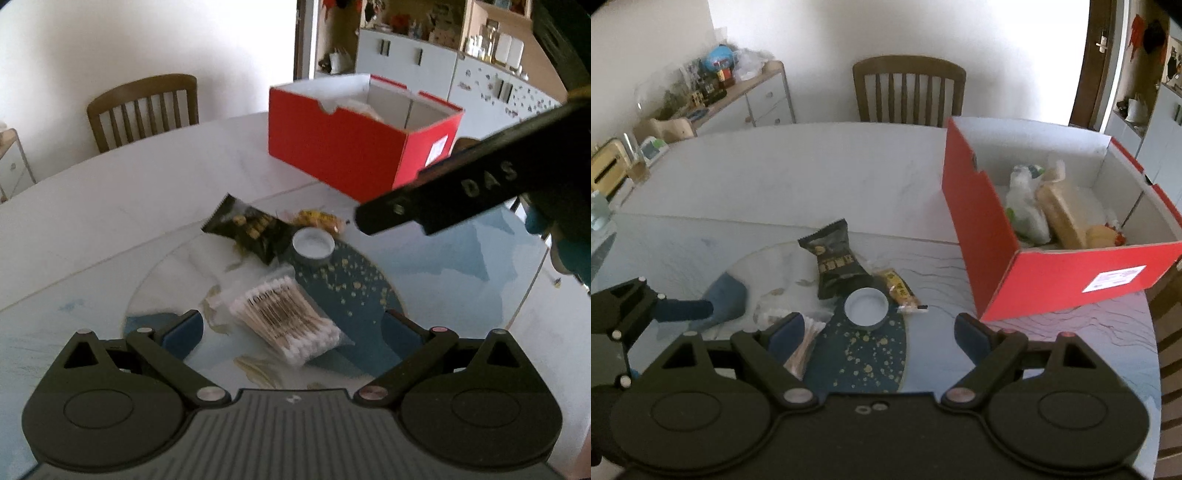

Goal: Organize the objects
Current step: 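Grasp the cotton swab bag with the left tool while the right tool grasps the white lid, then carry the cotton swab bag and white lid over the red shoebox with both tools, then open both tools to release the swab bag and lid into the box, then lift both tools out of the box and return to the placemat, then grasp the black snack packet with the left tool while the right tool grasps the yellow snack bar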

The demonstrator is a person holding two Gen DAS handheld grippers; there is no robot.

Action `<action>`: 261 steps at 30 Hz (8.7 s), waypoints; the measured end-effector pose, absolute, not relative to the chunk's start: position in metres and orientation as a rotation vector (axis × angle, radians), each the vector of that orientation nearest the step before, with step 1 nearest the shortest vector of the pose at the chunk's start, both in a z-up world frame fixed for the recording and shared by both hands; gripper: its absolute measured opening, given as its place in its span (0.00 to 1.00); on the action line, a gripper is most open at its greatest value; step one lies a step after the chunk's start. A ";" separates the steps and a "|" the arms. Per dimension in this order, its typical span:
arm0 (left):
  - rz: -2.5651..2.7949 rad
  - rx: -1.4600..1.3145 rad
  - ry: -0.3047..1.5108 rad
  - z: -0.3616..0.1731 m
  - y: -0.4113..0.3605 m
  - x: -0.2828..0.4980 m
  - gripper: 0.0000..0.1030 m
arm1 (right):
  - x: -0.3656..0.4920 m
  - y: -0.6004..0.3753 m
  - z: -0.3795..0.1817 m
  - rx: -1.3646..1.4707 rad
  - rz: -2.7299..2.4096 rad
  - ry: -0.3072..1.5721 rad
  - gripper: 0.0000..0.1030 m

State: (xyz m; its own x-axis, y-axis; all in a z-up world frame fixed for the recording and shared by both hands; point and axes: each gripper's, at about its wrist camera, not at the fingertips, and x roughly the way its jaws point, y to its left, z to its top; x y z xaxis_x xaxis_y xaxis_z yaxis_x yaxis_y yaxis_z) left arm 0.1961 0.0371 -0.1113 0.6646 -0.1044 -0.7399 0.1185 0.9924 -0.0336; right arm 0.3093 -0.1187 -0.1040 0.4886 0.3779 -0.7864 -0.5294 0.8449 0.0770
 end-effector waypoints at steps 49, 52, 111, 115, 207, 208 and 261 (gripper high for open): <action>-0.065 -0.008 0.865 -0.148 0.039 0.228 0.36 | 0.324 -0.083 -0.149 -0.184 0.495 1.052 0.37; -0.073 -0.033 0.870 -0.147 0.042 0.224 0.33 | 0.317 -0.093 -0.144 -0.182 0.502 1.046 0.37; -0.202 0.056 0.717 -0.002 -0.122 0.374 0.33 | 0.434 -0.298 -0.030 -0.216 0.456 0.771 0.37; -0.199 0.095 0.735 -0.007 -0.129 0.402 0.33 | 0.454 -0.303 -0.034 -0.227 0.451 0.765 0.37; -0.243 0.016 0.670 0.023 -0.068 0.328 0.65 | 0.368 -0.257 0.011 -0.273 0.533 0.746 0.59; -0.243 0.011 0.667 0.024 -0.064 0.325 0.65 | 0.364 -0.254 0.012 -0.270 0.535 0.742 0.59; -0.112 0.004 0.840 -0.109 0.076 0.281 1.00 | 0.315 -0.125 -0.119 -0.261 0.604 0.910 0.78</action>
